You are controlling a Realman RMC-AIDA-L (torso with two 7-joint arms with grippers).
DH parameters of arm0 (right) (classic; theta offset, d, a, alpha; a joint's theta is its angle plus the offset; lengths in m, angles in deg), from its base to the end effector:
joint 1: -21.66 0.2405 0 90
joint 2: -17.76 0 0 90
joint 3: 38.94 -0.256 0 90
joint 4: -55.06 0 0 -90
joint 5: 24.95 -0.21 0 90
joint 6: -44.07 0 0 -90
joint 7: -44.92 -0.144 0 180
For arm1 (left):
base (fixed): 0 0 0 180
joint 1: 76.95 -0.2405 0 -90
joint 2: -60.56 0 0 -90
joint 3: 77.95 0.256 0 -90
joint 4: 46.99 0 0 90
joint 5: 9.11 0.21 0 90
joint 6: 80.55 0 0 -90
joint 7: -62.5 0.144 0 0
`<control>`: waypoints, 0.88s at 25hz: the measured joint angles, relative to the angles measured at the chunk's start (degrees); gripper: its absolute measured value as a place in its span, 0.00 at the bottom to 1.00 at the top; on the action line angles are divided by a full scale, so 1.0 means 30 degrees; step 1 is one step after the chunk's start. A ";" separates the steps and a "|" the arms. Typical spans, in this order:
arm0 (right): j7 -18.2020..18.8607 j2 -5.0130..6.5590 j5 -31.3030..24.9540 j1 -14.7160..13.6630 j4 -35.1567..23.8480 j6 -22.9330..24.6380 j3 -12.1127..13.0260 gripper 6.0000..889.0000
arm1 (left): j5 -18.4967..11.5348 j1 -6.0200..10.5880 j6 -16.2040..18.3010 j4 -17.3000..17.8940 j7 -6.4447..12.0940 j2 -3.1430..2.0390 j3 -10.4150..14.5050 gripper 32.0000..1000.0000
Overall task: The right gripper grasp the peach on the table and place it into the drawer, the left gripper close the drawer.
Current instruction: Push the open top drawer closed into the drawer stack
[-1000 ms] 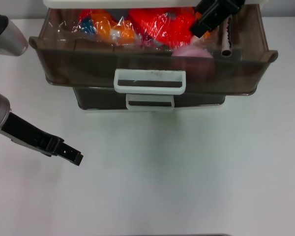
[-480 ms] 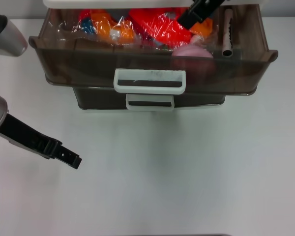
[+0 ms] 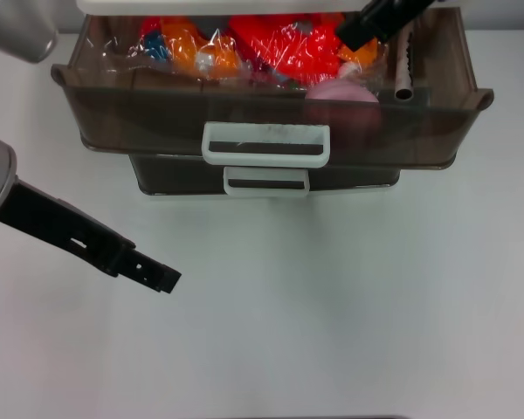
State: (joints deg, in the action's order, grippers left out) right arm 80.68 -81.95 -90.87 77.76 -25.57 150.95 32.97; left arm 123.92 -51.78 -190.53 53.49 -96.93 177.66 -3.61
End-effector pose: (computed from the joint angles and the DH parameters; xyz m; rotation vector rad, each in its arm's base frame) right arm 0.0235 0.3722 0.1135 -2.9836 0.3670 -0.2029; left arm -0.1531 0.2875 0.0531 -2.6722 -1.1813 0.3114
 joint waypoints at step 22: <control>-0.0239 -0.0309 -0.3076 -0.6383 -0.6581 -0.0032 -0.2512 0.89 | -0.2631 0.1919 -0.1791 0.2691 0.4915 -0.0100 0.2493 0.84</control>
State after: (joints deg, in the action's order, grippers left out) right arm 79.96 -82.88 -100.10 58.61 -45.32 150.85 25.43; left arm 116.02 -46.02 -195.90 61.57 -82.19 177.36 3.87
